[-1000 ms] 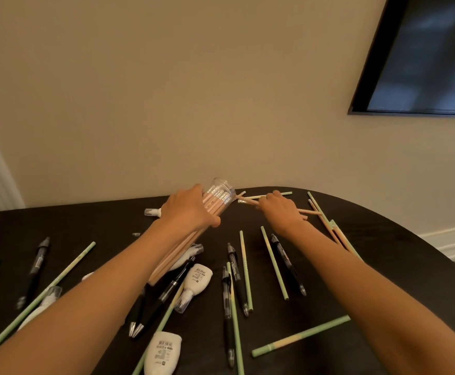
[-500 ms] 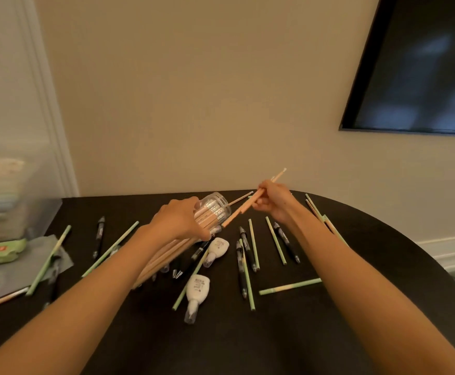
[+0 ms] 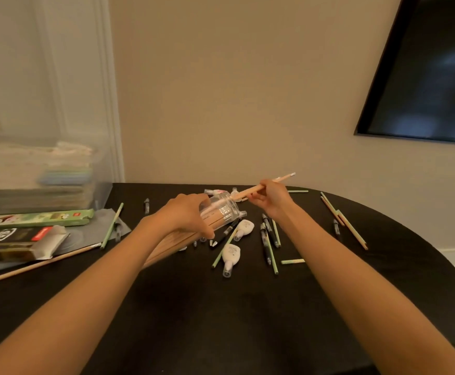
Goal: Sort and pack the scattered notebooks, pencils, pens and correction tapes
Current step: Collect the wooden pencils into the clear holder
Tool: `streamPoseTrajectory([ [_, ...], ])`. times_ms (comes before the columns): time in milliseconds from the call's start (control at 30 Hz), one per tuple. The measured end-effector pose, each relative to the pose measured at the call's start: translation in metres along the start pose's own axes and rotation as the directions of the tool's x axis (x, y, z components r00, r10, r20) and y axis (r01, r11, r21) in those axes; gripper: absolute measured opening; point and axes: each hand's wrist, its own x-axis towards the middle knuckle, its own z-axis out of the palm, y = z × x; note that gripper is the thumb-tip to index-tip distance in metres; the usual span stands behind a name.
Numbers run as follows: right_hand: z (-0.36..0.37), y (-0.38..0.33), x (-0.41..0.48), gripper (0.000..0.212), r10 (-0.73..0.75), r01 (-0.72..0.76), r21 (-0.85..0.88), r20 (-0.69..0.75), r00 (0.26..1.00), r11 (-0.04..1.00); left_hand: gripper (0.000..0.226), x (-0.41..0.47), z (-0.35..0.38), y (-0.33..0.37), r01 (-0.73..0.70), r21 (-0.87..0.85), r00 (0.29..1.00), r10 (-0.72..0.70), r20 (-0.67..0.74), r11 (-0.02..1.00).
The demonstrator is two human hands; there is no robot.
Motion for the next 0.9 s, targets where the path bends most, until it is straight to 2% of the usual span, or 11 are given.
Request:
streamPoseTrajectory([
  [100,0.017,0.008,-0.021,0.013,0.035,-0.022,-0.080,0.169,0.985,0.997,0.081,-0.010,0.002,-0.001,0.002,0.009,1.000,-0.002,-0.008,1.000],
  [233,0.029,0.018,-0.041,0.006,0.060,0.064,-0.339,0.344,0.937,0.939,0.072,-0.021,0.006,-0.004,0.073,-0.035,0.995,-0.075,-0.063,0.997],
  [300,0.031,0.019,-0.044,0.005,0.027,0.073,-0.290,0.327,0.944,0.954,0.069,-0.023,0.009,-0.007,0.118,-0.076,0.989,-0.124,-0.082,0.990],
  [367,0.032,0.019,-0.045,0.016,-0.035,0.081,-0.158,0.273,0.961,0.984,0.070,-0.025,0.010,-0.010,0.142,-0.090,0.984,-0.150,-0.097,0.986],
  [433,0.036,0.022,-0.050,0.021,-0.050,0.090,-0.130,0.283,0.958,0.987,0.071,-0.028,0.010,-0.014,0.161,-0.072,0.980,-0.168,-0.109,0.984],
  [600,0.061,0.043,-0.053,0.027,0.027,0.144,-0.482,0.330,0.944,0.864,0.068,-0.033,0.009,-0.031,0.247,-0.066,0.958,-0.254,-0.130,0.967],
  [767,0.074,0.057,-0.044,0.035,0.078,0.135,-0.480,0.396,0.915,0.867,0.070,-0.040,0.009,-0.062,0.310,-0.044,0.934,-0.313,-0.171,0.950],
  [900,0.110,0.094,-0.039,0.028,0.134,0.168,-0.600,0.425,0.895,0.783,0.069,-0.053,-0.004,-0.108,0.412,-0.083,0.868,-0.418,-0.269,0.908],
])
